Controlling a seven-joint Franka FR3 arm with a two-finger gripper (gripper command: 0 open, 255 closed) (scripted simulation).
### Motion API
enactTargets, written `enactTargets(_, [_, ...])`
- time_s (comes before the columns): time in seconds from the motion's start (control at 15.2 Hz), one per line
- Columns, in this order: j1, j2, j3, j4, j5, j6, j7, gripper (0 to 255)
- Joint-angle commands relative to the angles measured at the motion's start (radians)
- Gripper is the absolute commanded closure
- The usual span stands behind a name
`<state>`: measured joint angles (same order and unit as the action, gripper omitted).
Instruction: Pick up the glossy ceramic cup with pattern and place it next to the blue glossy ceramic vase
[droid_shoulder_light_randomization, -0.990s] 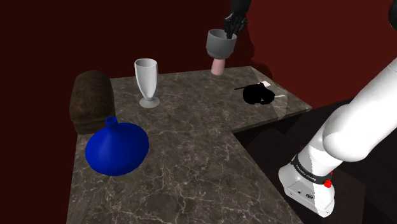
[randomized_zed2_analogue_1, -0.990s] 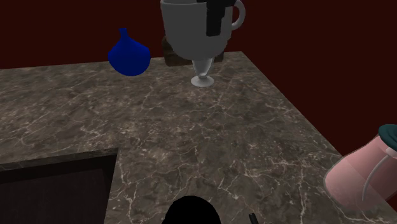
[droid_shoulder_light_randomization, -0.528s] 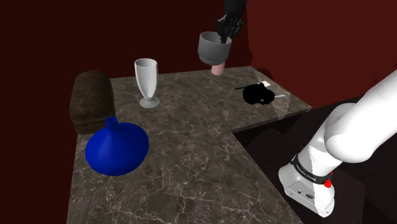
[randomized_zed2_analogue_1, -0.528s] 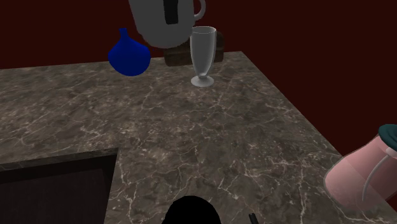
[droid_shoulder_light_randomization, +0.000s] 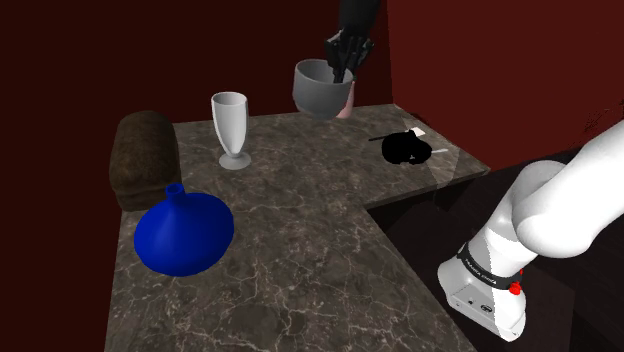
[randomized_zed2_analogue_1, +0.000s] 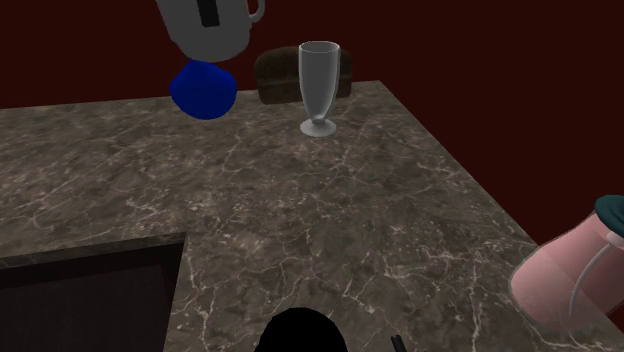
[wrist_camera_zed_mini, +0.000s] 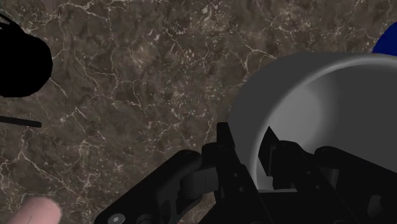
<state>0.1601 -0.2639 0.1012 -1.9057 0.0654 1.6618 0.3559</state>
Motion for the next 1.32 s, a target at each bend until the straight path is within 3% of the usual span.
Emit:
enactTargets(0.0, [0.019, -0.004, 0.031, 0.001, 0.008, -0.001, 0.05, 255])
enactTargets(0.66, [0.11, 0.023, 0.192, 0.036, 0.035, 0.007, 0.297, 255])
enactTargets(1.25, [0.193, 0.145, 0.343, 0.166, 0.009, 0.007, 0.539, 255])
